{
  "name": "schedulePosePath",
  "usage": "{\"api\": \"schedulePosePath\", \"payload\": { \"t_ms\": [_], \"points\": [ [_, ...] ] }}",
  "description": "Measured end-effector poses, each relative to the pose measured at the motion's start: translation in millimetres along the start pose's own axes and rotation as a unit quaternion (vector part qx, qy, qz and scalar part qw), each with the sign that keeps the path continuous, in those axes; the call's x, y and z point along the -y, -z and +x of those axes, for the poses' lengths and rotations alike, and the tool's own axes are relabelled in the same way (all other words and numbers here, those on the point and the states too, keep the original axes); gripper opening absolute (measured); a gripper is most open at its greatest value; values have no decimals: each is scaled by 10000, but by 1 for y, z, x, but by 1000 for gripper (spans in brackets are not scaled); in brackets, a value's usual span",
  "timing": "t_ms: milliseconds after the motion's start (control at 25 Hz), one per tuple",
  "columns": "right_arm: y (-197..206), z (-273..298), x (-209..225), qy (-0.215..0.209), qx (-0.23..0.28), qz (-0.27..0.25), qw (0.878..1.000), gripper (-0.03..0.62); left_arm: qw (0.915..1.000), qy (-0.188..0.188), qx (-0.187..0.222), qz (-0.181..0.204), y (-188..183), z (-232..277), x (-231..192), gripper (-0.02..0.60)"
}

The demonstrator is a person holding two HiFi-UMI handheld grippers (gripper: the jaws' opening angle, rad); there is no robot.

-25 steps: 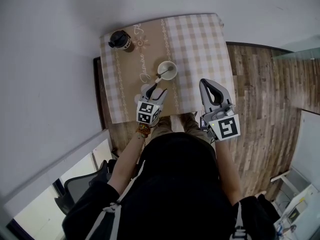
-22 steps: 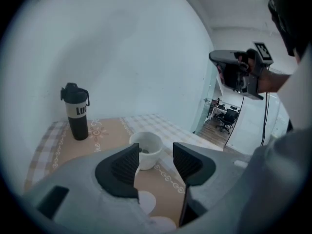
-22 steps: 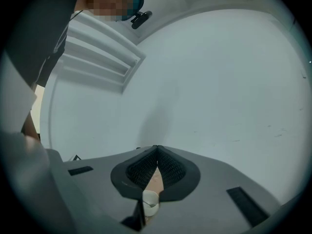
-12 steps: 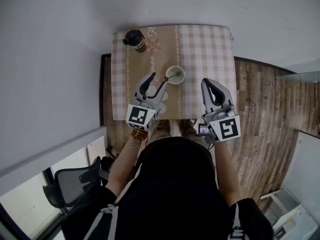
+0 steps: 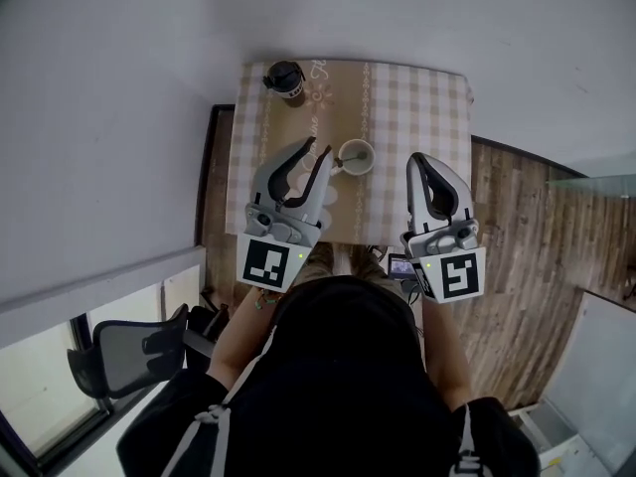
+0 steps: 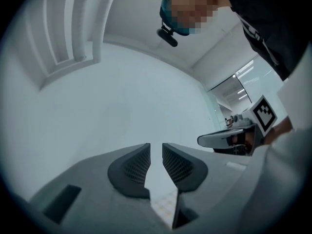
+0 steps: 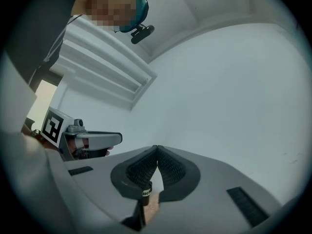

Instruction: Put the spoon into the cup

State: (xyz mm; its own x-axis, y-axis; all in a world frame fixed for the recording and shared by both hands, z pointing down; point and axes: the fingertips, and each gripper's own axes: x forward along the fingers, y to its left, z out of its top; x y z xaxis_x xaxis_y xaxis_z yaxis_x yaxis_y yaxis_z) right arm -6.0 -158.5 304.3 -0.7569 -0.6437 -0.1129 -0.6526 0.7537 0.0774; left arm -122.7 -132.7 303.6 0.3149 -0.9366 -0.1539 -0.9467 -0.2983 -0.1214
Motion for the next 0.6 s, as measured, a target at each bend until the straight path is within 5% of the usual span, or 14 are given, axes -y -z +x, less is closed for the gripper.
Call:
{"api": "schedulePosePath", "payload": {
  "t_ms": [600],
  "points": [
    [1, -8, -3, 21, -131, 27, 9999, 2, 9997, 88, -224, 68, 2, 7, 17, 17]
  ]
}}
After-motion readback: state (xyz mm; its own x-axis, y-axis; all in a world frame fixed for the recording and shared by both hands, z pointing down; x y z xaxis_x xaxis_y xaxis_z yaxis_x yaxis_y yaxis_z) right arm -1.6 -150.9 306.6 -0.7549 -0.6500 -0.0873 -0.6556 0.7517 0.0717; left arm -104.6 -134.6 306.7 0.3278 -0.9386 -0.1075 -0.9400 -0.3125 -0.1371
